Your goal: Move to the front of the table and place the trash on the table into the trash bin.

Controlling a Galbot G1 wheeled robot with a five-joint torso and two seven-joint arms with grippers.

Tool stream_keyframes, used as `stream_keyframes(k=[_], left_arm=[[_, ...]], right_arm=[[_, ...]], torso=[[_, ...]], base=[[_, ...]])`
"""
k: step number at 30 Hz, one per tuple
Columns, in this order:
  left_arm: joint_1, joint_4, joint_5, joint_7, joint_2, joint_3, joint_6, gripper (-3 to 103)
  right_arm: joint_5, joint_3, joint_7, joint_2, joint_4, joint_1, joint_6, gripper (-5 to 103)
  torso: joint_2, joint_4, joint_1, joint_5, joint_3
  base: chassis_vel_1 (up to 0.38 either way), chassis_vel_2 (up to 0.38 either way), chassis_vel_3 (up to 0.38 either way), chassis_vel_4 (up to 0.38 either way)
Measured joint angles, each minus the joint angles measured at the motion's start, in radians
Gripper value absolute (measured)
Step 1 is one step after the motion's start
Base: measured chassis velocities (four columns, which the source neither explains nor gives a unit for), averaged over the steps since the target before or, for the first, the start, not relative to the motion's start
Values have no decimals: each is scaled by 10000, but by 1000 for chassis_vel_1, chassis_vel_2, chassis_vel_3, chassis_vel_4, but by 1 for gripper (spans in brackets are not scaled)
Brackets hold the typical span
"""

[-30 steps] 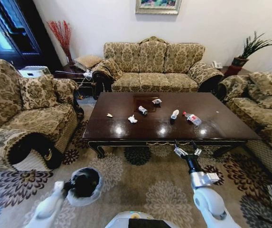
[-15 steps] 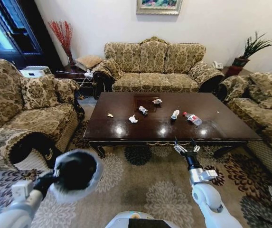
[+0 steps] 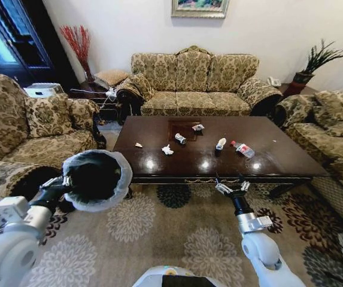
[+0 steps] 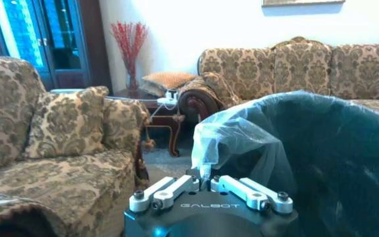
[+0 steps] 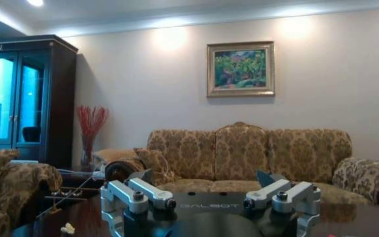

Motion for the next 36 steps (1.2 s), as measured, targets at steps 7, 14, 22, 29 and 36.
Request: stream_keyframes(k=[7,14,22,29,36], left_arm=[[-163,-32,-312,-83,223,353,-11,3],[-246,209,-325,-91,544,508,-47,3],[-355,343,-552,-87,974,193,-138,3],[-364,367,-693,-59,1312,-211,-237,3],[-305,365,-700,-34,1361,-293,-310,3]], right_arm=[[13,103,-3,-68,112,-20,-45,100],[-70,30,42,142,80,42,-53,100],[-19,-19,48,204,13,277,83,100],[-2,-91,-36,259,-68,429,95,100],[-8,-150,-55,291,-164,497,83,100]], torso=[[1,0,-2,3,-1],[1,0,-3,-1,-1],[-3,-1,15,0,5],[-2,-1,-4,7,-2],[6,1,-11,0,-4]], base=[[-50,60,62,-48],[-184,186,159,-173],[-238,253,229,-235],[-58,35,18,-14],[115,28,-100,-31]])
